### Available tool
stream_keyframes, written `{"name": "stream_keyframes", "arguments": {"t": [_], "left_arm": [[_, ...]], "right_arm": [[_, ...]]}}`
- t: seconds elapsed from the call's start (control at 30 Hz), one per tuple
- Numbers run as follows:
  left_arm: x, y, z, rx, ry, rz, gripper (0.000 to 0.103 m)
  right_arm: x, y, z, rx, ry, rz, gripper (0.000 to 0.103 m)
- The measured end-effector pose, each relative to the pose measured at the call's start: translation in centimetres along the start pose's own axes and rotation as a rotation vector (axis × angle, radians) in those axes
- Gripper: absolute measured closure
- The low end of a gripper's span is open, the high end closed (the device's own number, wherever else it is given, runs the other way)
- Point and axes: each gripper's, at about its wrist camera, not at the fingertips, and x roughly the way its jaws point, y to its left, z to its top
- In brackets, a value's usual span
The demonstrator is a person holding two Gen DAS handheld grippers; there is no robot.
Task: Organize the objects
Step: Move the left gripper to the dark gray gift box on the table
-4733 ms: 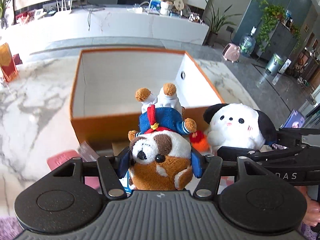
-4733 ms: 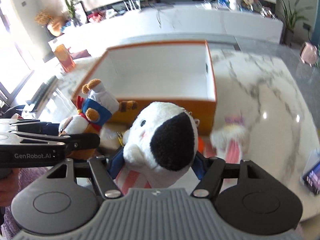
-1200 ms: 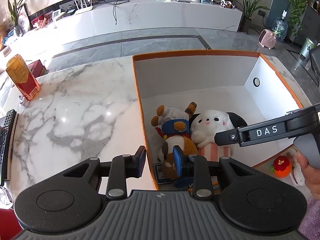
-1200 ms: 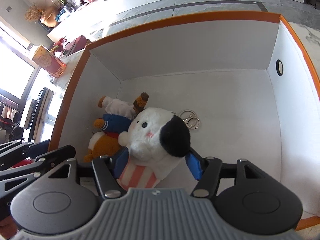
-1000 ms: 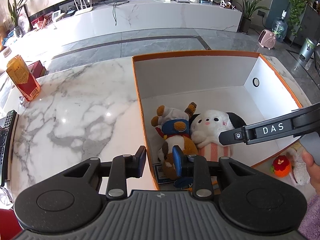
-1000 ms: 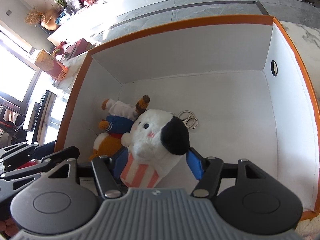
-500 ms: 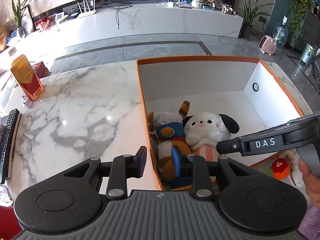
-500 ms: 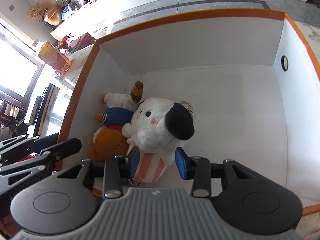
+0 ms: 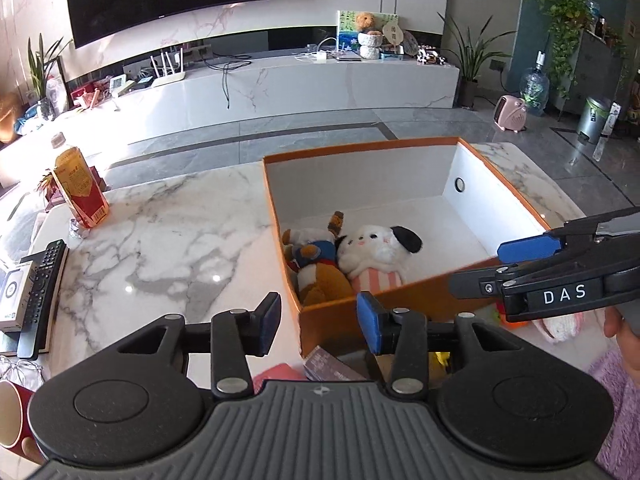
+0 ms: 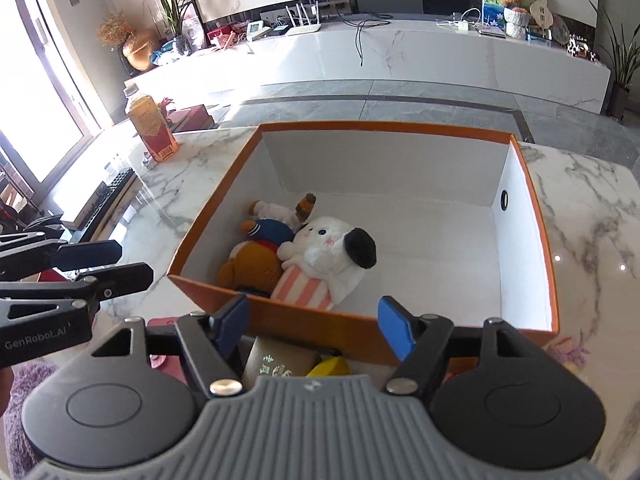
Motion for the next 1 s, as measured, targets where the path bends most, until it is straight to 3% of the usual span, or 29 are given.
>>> {"name": "stream_keyframes", "arguments": {"t": [0.17,0.37,0.57,0.73,1.0], "left_arm": [[-1.7,-1.0,-2.9,0.007,0.057,-0.076,0.041],[-1.6,-2.0,-7.2,0.002,0.167,-0.144,0.038],[-0.5,-2.0,-10.5,-0.124,0.278,-0.215,0.037],[0.7,-2.8,-12.2,-0.157,0.389,-0.185,0.039],[1.7,-4.5,-12.8,-0.087,0.451,-0.151,0.039]], "right_arm": [[-2.1,0.2,-4.0,0.019,0.018,0.051,0.028],[-2.2,0.6,-9.8,0.043,0.108,0.079,0.030],[-1.5,0.4,-14.1,0.115,0.202,0.082,0.040],[-0.8,1.2,-15.7,0.081,0.241,0.051,0.047],[-0.8,0.8,-16.5,0.067,0.258,0.006,0.054]]}}
